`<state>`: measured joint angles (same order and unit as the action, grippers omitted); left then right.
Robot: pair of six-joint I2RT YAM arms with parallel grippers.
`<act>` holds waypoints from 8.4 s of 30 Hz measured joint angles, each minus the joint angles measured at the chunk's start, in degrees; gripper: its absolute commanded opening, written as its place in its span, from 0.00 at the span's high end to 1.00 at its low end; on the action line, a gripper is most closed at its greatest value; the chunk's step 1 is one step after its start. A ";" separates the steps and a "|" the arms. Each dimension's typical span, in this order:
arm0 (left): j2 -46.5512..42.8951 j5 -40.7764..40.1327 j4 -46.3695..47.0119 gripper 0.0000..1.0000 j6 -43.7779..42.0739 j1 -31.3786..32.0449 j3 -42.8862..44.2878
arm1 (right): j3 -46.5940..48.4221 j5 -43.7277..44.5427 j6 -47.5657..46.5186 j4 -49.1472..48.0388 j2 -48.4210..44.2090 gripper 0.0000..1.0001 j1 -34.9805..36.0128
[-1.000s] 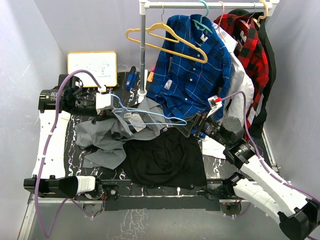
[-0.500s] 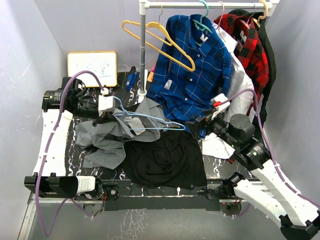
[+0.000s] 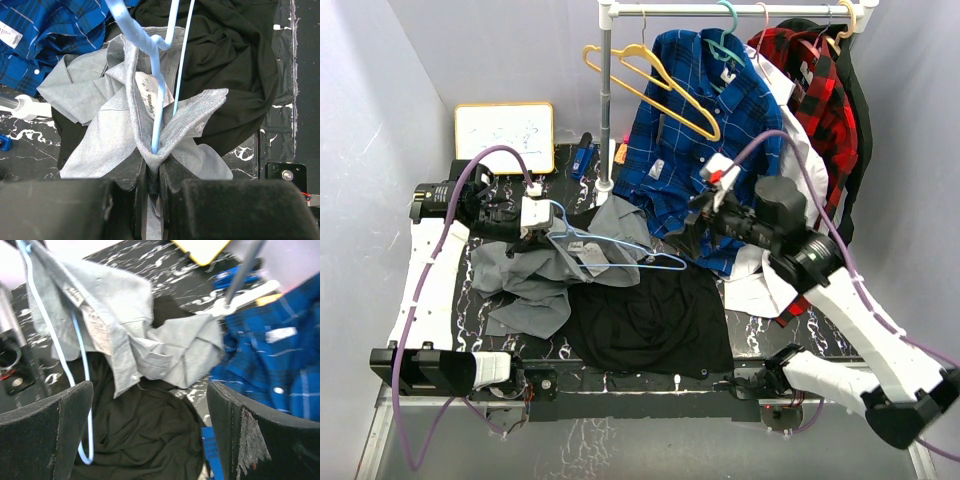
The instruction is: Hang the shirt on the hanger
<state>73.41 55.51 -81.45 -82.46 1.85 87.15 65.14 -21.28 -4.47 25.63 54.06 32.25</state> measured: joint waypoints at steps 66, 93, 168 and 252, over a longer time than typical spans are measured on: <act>2.27 -5.88 3.52 1.00 2.45 1.01 -0.15 | 2.19 -14.91 5.42 -9.68 23.32 1.00 11.15; 1.68 -10.08 9.88 0.72 6.47 0.92 -1.03 | -11.61 -17.53 32.09 -41.57 28.11 1.00 11.50; 1.49 3.63 3.32 1.00 7.13 5.11 1.38 | -37.07 -9.27 37.79 -37.05 8.90 0.05 5.14; -2.36 -12.68 21.75 1.00 13.88 6.32 0.20 | -24.33 14.05 31.80 -36.52 16.33 1.00 4.42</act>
<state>71.05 42.83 -59.70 -68.58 8.16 87.35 40.82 -7.22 27.33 -10.90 70.39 36.67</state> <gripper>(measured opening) 0.065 0.022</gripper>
